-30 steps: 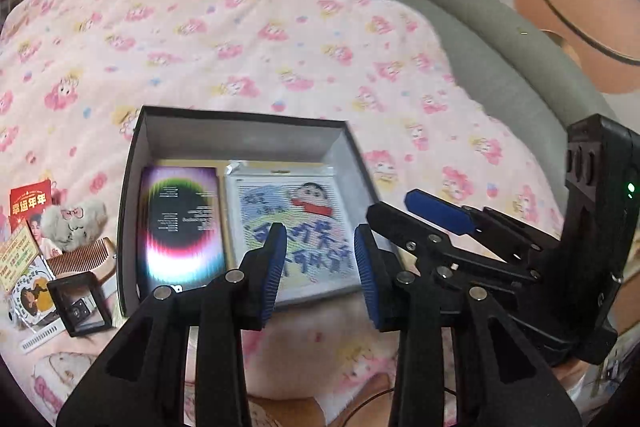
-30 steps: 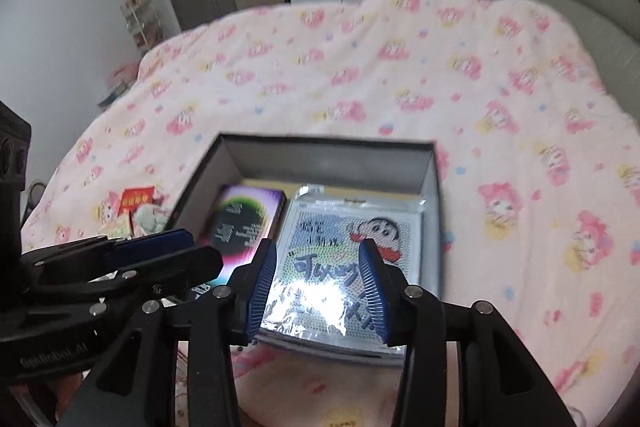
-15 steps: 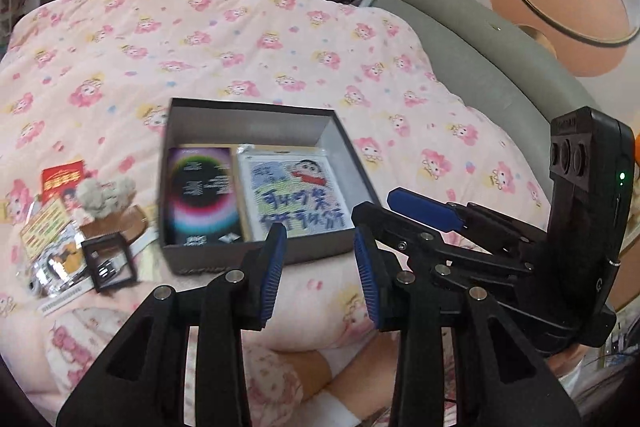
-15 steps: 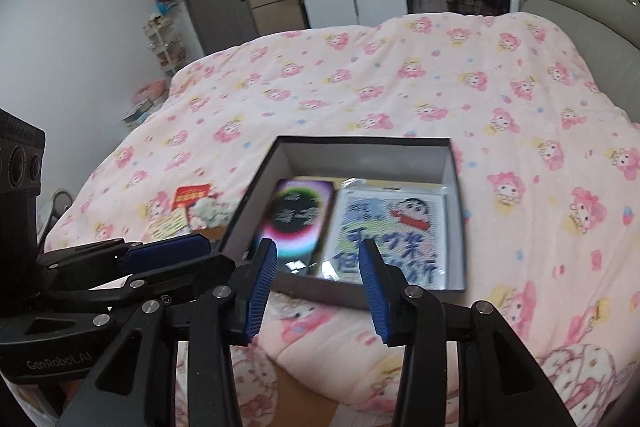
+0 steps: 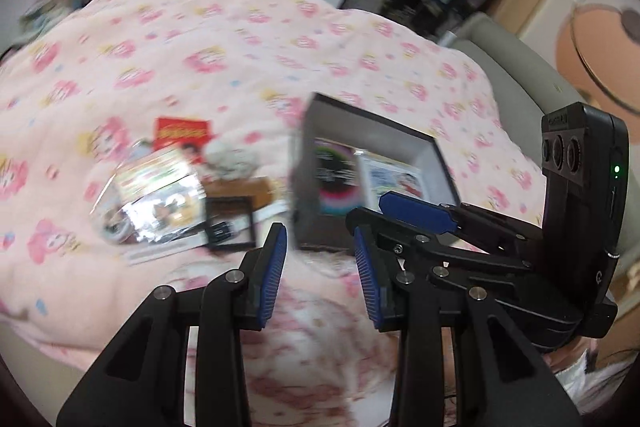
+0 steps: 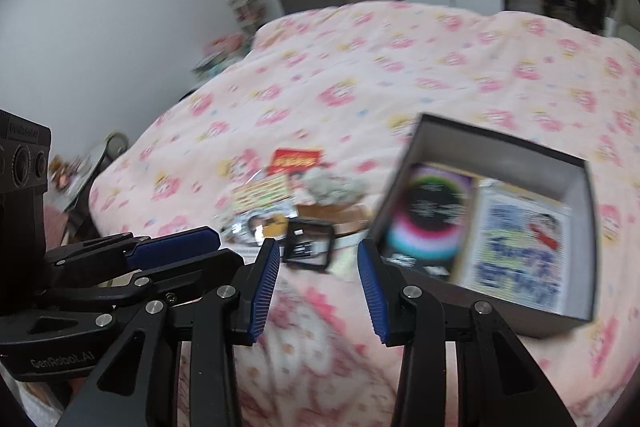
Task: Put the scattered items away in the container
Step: 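Withdraw the left gripper and move it toward the remaining scattered items, then grasp the babi sticker card and cartoon-girl sticker with the left gripper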
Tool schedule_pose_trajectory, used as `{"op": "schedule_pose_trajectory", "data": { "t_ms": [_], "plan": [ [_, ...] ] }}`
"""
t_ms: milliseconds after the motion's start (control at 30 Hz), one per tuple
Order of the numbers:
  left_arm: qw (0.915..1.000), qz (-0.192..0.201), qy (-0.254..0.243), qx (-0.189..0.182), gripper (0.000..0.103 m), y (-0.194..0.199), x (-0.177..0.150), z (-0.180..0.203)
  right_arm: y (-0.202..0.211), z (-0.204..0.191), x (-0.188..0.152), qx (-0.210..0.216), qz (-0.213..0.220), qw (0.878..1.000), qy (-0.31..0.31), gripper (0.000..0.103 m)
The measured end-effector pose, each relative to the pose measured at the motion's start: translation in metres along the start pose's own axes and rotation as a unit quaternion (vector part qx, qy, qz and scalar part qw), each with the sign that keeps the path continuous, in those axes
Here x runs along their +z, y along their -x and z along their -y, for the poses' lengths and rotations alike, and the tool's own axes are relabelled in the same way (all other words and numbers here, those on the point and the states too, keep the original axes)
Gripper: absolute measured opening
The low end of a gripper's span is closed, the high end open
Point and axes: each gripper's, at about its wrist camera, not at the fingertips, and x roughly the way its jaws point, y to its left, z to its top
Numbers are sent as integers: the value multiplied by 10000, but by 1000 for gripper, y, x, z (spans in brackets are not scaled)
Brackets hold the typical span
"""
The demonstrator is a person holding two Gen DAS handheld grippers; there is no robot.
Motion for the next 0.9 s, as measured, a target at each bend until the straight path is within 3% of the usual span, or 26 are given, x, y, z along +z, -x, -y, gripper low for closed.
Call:
{"op": "schedule_pose_trajectory", "data": {
  "t_ms": [100,200,300,467,600,900],
  "plan": [
    [9994,52,307,141,36,-2,-1,-33,-33,-18,7,287,-262,9991,189,38],
    [9959,-33,716,555,36,-13,-1,-72,-69,-26,11,543,-515,9971,165,38],
    [9885,-174,1229,868,35,-26,-6,-116,-98,-16,13,353,-749,9966,16,38],
    [9801,-399,1734,875,35,-56,-19,-167,-140,-3,22,104,-1017,9947,55,38],
    [9768,-471,2025,506,35,-85,-20,-192,-174,-7,31,43,-1196,9926,184,38],
    [9738,-664,2128,455,34,-125,-6,-209,-239,-10,43,33,-1560,9872,319,38]
  ]
}}
